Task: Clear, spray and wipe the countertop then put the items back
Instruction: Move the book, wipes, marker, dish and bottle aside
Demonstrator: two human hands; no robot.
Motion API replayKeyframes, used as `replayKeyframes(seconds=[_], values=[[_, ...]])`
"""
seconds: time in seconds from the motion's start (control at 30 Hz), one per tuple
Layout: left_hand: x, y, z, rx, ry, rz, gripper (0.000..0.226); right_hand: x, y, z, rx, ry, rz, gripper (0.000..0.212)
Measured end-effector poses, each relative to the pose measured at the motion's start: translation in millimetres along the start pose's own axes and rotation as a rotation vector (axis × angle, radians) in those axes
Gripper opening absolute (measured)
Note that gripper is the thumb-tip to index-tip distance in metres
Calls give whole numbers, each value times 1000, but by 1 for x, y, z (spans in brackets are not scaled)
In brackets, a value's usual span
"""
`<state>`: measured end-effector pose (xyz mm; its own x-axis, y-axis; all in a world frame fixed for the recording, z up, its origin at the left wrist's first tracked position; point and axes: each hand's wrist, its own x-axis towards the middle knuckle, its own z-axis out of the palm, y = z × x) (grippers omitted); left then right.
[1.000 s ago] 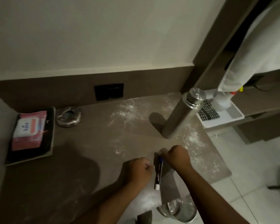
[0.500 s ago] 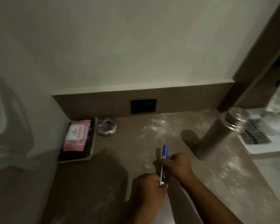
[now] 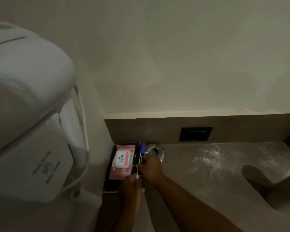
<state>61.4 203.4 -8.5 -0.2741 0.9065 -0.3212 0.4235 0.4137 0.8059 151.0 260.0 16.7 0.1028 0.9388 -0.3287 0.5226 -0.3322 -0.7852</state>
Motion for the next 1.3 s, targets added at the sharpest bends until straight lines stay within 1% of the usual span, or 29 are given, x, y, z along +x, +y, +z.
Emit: replayKeyframes(seconds=[0.13,0.23,0.27,0.43,0.53,0.6,0.63,0.7,0.77,0.83,0.93,1.0,1.07,1.13,1.2,1.23,1.3], values=[[28,-7,-5,63,10,-23,24,21,-5,14,-109,-20,-24,19],[43,-10,-9,67,-13,-116,22,29,-5,24,-183,-27,-58,21],[46,-12,-9,66,-8,-122,21,31,-4,27,-189,-27,-60,21],[35,-9,-12,80,67,-4,15,28,-5,30,-148,-5,-64,20],[18,-4,-11,58,131,86,12,12,4,14,-76,86,-46,16],[-1,1,-4,-13,134,119,3,-2,21,-7,-4,170,-10,17],[-13,5,3,-44,113,118,2,-10,30,-20,53,220,13,17],[-34,12,23,-94,65,116,4,-25,50,-51,170,301,89,11],[-54,20,49,-97,8,129,6,-41,69,-87,220,365,145,13],[-75,28,77,-56,-50,130,10,-57,87,-123,236,417,146,11],[-104,43,120,-28,-173,138,13,-87,114,-169,200,466,100,23],[-122,54,147,-31,-276,147,17,-115,137,-190,234,511,100,34],[-138,61,174,-5,-362,171,19,-148,167,-208,265,598,146,39],[-151,66,197,38,-431,196,20,-182,196,-225,289,729,197,41],[-162,71,216,130,-488,240,31,-209,218,-243,322,888,218,39],[-166,74,223,196,-510,289,40,-218,223,-254,330,952,212,45],[-177,87,238,278,-557,387,61,-226,226,-278,292,1002,169,67]])
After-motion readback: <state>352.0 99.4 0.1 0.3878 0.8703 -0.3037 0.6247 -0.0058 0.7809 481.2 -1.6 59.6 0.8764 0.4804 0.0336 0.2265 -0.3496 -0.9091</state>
